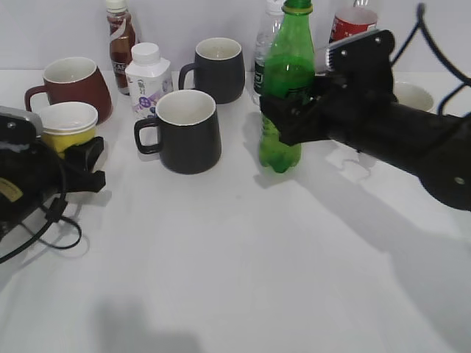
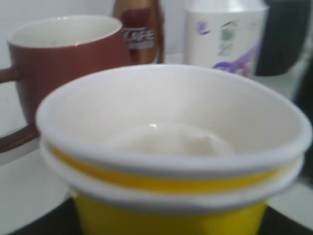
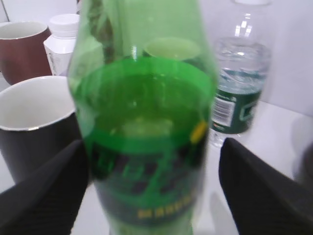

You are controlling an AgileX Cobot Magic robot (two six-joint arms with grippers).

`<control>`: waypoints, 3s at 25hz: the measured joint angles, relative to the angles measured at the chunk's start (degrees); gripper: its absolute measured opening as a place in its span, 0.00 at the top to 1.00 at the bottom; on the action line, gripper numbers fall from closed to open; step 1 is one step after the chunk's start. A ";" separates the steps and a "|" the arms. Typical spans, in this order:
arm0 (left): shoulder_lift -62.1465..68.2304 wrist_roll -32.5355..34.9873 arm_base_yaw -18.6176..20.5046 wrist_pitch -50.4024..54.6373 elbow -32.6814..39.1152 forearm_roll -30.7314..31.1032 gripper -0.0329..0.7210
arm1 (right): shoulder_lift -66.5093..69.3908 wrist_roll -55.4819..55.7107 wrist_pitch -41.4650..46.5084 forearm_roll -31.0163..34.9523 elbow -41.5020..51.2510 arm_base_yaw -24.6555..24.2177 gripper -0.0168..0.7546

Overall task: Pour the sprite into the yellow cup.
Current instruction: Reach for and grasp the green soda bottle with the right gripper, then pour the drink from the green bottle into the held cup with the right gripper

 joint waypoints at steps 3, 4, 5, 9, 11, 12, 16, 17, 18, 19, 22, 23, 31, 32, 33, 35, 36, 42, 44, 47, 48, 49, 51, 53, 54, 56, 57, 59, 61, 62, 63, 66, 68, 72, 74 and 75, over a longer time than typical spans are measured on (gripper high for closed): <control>-3.07 0.00 0.00 0.00 2.48 4.30 0.47 | 2.77 0.34 -0.04 -0.37 -2.85 0.00 0.17; -4.17 0.00 0.00 0.00 3.32 5.89 0.47 | 3.53 0.56 -0.04 -0.37 -3.90 0.00 0.17; -5.22 0.00 0.00 0.00 4.08 7.89 0.47 | 4.40 0.76 0.01 -0.37 -4.94 0.00 0.17; -8.12 0.00 -0.05 0.00 5.79 15.86 0.47 | 7.75 1.43 0.01 -0.37 -8.46 0.00 0.19; -8.53 -1.43 -0.05 0.00 5.86 21.15 0.47 | 8.96 2.30 0.06 -0.43 -9.82 0.00 0.21; -8.53 -2.93 -0.05 -0.06 5.86 23.42 0.47 | 9.48 2.59 0.06 -0.43 -10.36 0.00 0.23; -8.53 -8.56 -0.05 0.00 5.86 32.31 0.47 | 10.39 2.75 0.00 -0.36 -11.26 0.00 0.37; -8.53 -9.12 -0.05 0.00 5.86 34.60 0.47 | 10.38 2.81 0.00 -0.67 -11.31 0.00 0.40; -8.53 -9.42 -0.05 0.00 5.86 36.09 0.47 | 10.38 2.81 0.00 -0.96 -11.31 0.00 0.40; -8.53 -9.70 -0.05 0.00 5.86 37.46 0.47 | 10.38 2.81 0.00 -1.71 -11.32 0.00 0.40; -8.53 -10.61 -0.62 0.00 5.86 39.97 0.47 | 10.19 2.87 0.16 -4.77 -11.37 0.00 0.40; -8.53 -10.74 -1.01 0.00 5.86 40.20 0.48 | 9.84 2.93 0.59 -5.89 -11.37 0.00 0.40; -8.53 -10.85 -7.30 0.00 5.05 39.70 0.48 | 3.72 -5.87 8.45 -15.30 -10.98 0.00 0.40; -8.53 -10.86 -7.87 0.00 4.40 39.70 0.48 | 2.75 -7.40 8.83 -16.93 -10.98 0.00 0.40; -8.53 -10.86 -8.44 0.00 3.53 39.68 0.48 | 1.36 -9.01 9.44 -19.09 -10.98 0.00 0.40; -8.53 -10.86 -9.39 0.00 2.25 39.63 0.48 | -0.63 -11.26 10.49 -23.43 -10.98 0.00 0.40; -8.53 -10.86 -9.73 0.00 1.67 39.63 0.48 | -1.54 -12.76 11.19 -25.32 -10.98 0.00 0.40; -8.53 -10.86 -12.14 0.64 -1.28 40.01 0.49 | -3.87 -20.27 15.58 -32.47 -10.98 0.00 0.40; -8.53 -10.86 -13.13 2.86 -3.03 40.06 0.49 | -3.86 -22.43 16.89 -33.94 -10.98 0.00 0.40; -8.53 -10.86 -14.40 6.23 -5.30 40.06 0.49 | -3.86 -24.79 17.76 -35.86 -10.98 0.00 0.40; -8.53 -10.86 -14.56 6.72 -5.79 40.06 0.49 | -3.86 -25.94 18.16 -36.21 -10.98 0.00 0.40; -8.53 -10.86 -14.68 6.78 -6.01 40.00 0.49 | -3.86 -27.00 18.29 -36.39 -10.98 0.00 0.40; -8.53 -10.86 -14.68 6.94 -6.20 39.83 0.49 | -3.86 -29.59 18.68 -36.45 -10.98 0.00 0.40; -8.53 -10.86 -14.68 7.01 -6.20 39.68 0.49 | -3.86 -32.03 19.04 -36.56 -10.98 0.00 0.40; -8.53 -10.86 -14.68 7.01 -6.20 39.68 0.49 | -3.86 -33.00 19.16 -36.56 -10.98 0.00 0.40; -8.53 -10.86 -14.68 7.01 -6.20 39.68 0.49 | -3.86 -35.02 19.45 -36.56 -10.98 0.00 0.40; -8.53 -10.86 -14.68 7.01 -6.20 39.68 0.49 | -3.86 -36.10 19.52 -36.56 -10.98 0.00 0.40; -8.53 -10.86 -14.68 7.01 -6.20 39.68 0.49 | -3.86 -37.59 19.57 -36.56 -10.98 0.00 0.40; -8.53 -10.86 -14.68 6.95 -5.94 39.68 0.49 | -3.86 -38.23 19.57 -36.56 -10.98 0.00 0.40; -8.53 -10.86 -14.68 6.79 -5.52 39.68 0.49 | -3.86 -38.47 19.57 -36.51 -10.98 0.00 0.40; -8.53 -10.86 -14.68 6.68 -5.08 39.68 0.49 | -3.86 -39.01 19.58 -36.51 -10.98 0.00 0.40; -8.53 -10.86 -14.68 6.56 -4.29 39.68 0.49 | -3.86 -40.45 19.63 -36.51 -10.98 0.00 0.40; -8.53 -10.86 -14.68 6.56 -4.05 39.68 0.49 | -3.88 -41.05 19.69 -36.51 -10.98 0.00 0.40; -8.53 -10.91 -14.68 6.56 -3.95 39.79 0.49 | -3.94 -43.36 19.75 -36.51 -10.98 0.00 0.40; -8.53 -11.03 -14.68 6.74 -3.95 40.46 0.49 | -3.94 -44.50 19.75 -36.51 -10.98 0.00 0.40; -8.53 -11.03 -14.68 7.00 -3.95 40.84 0.49 | -3.94 -45.03 19.81 -36.51 -10.98 0.00 0.40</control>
